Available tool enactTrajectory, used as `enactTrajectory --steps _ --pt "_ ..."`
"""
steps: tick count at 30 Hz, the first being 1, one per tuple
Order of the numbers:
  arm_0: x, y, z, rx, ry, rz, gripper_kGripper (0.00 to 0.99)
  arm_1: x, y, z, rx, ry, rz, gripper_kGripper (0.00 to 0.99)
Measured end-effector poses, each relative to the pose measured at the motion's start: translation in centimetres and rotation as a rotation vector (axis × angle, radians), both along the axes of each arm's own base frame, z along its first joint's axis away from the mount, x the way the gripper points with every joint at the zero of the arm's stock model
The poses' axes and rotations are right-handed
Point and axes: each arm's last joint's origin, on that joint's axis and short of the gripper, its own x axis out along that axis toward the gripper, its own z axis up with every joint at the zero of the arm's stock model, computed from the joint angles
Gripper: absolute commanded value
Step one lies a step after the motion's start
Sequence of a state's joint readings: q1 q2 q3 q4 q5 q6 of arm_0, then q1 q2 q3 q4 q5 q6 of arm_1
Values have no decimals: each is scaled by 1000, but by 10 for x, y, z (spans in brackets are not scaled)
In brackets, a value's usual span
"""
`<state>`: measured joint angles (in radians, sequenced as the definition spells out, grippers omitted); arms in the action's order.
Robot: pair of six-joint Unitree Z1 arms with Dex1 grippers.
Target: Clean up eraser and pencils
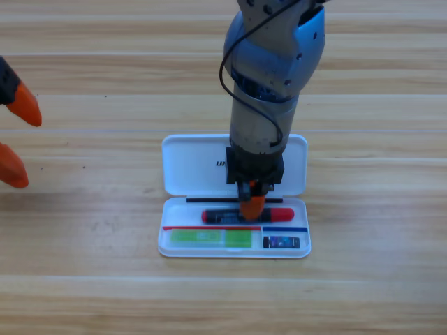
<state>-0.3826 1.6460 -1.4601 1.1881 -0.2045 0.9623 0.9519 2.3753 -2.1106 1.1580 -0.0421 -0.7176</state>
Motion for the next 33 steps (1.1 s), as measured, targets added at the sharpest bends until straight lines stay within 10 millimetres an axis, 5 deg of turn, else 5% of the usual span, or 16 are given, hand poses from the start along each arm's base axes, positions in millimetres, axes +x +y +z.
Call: enactTrajectory --steps 8,12,17,21,26,33 --pt "0 0 0 -1 1 0 990 -2 -3 12 23 -11 -18 940" --pt "2 -1 0 -12 -8 -2 983 -22 -23 65 143 17 -58 960" --pt "18 -9 3 -56 -50 -8 873 -71 -80 139 400 59 -104 974" --pt "55 -22 12 -126 -82 -11 624 -108 -133 165 632 50 -107 976" --pt "111 -35 2 -236 -80 -58 38 -139 -184 188 793 20 -99 976" --pt "181 -53 -65 -376 49 -97 0 -161 -213 186 831 63 -82 976"
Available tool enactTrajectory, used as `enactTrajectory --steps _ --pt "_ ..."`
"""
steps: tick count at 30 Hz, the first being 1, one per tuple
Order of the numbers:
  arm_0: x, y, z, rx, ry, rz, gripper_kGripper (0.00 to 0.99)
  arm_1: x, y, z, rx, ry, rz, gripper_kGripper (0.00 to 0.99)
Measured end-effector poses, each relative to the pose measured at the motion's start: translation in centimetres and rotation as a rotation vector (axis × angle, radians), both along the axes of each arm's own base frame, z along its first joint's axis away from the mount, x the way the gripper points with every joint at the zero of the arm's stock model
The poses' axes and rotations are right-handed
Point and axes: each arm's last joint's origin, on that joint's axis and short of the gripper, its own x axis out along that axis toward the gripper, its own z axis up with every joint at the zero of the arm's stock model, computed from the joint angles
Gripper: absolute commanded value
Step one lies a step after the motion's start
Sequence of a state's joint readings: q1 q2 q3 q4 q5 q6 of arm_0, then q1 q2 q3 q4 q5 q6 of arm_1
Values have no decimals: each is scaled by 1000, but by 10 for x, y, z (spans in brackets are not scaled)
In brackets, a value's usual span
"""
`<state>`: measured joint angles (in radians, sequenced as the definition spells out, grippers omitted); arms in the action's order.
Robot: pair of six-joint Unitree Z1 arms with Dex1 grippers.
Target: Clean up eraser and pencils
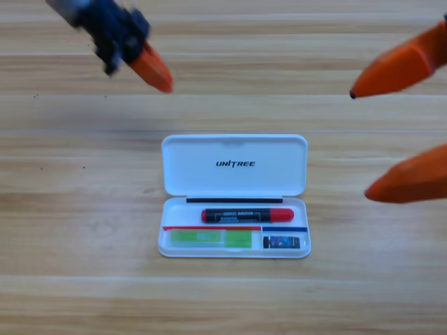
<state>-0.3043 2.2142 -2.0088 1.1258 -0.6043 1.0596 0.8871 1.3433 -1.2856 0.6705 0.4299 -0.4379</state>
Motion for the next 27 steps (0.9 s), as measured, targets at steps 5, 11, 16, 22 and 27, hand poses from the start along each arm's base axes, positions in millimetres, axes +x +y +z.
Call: enactTrajectory --steps 5,11,16,22,27 --pt "20 -7 -47 -36 109 -9 0 -5 -4 4 23 3 18 976" --pt "31 -11 -73 -49 154 -13 0 -6 -4 2 27 19 34 976" --pt "31 -16 -79 -82 180 -23 0 -6 -4 2 29 17 34 976" --pt "22 -29 -86 -99 222 -53 0 -6 -4 -1 22 23 34 976" --pt "9 -45 -93 -114 270 -91 0 -6 -5 -5 13 31 34 976"
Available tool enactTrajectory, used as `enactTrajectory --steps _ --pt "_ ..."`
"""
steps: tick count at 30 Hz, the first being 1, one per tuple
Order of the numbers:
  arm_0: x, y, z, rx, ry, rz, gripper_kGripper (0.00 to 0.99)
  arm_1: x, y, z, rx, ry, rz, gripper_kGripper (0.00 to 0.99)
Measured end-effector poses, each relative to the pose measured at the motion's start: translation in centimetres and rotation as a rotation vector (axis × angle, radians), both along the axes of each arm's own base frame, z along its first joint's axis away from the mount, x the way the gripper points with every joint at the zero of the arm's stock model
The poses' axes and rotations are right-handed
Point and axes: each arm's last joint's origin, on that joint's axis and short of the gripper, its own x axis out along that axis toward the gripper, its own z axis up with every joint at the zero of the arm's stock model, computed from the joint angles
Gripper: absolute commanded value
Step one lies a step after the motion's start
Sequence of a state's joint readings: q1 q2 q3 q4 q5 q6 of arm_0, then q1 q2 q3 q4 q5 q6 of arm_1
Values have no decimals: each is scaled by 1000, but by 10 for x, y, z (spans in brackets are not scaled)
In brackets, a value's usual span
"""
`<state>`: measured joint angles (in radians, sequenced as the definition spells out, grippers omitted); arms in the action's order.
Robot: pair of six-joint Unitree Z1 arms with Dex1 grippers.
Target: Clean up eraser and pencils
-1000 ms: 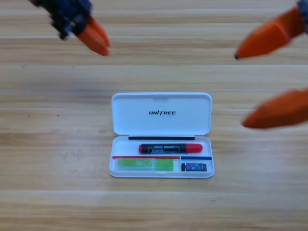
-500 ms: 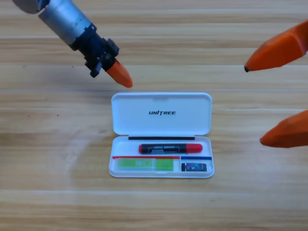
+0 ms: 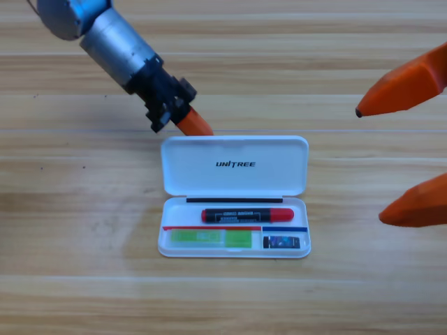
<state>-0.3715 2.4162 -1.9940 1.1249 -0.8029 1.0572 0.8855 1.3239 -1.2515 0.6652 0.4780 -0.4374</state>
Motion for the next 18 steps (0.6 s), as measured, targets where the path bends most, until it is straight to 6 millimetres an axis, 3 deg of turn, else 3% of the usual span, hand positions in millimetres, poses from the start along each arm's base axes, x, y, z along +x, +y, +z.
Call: enactTrajectory --steps 7,18 --pt "-14 -10 -11 19 49 -31 0 0 0 0 1 4 -3 976" --pt "-30 -17 -11 32 76 -58 0 0 0 0 4 3 -4 976"
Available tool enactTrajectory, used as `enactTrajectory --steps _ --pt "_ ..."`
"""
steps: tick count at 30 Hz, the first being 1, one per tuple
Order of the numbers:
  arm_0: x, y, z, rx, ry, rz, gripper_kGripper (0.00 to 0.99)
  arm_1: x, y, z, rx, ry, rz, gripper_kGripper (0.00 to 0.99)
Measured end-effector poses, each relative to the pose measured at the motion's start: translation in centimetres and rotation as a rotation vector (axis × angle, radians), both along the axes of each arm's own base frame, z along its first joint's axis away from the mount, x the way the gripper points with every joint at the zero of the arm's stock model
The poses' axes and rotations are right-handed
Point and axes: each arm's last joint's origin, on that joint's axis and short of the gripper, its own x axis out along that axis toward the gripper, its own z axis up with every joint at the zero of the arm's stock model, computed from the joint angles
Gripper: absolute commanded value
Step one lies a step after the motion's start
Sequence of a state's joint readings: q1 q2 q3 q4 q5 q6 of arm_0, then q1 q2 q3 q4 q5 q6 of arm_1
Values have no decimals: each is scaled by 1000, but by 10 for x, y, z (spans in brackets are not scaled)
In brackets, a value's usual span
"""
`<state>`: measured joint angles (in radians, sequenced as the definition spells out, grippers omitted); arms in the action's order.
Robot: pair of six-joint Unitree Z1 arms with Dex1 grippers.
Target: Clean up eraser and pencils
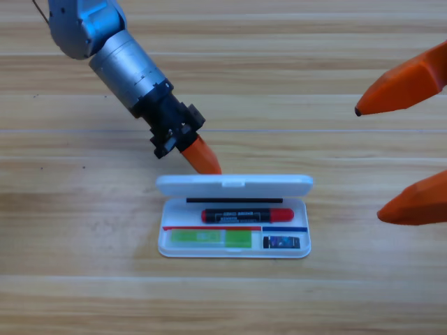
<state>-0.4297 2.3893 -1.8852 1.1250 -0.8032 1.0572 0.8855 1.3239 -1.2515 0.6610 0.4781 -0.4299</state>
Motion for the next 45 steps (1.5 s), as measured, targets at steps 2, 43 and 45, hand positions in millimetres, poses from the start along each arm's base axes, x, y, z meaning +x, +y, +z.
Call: enactTrajectory --steps 2,43,45 --pt "-4 -3 3 0 -1 -9 0 0 0 0 0 2 -1 976" --pt "-53 -29 -11 92 -75 -91 0 0 0 0 4 9 1 976" --pt "-55 -28 -4 103 -92 -86 0 0 0 0 4 9 1 976"
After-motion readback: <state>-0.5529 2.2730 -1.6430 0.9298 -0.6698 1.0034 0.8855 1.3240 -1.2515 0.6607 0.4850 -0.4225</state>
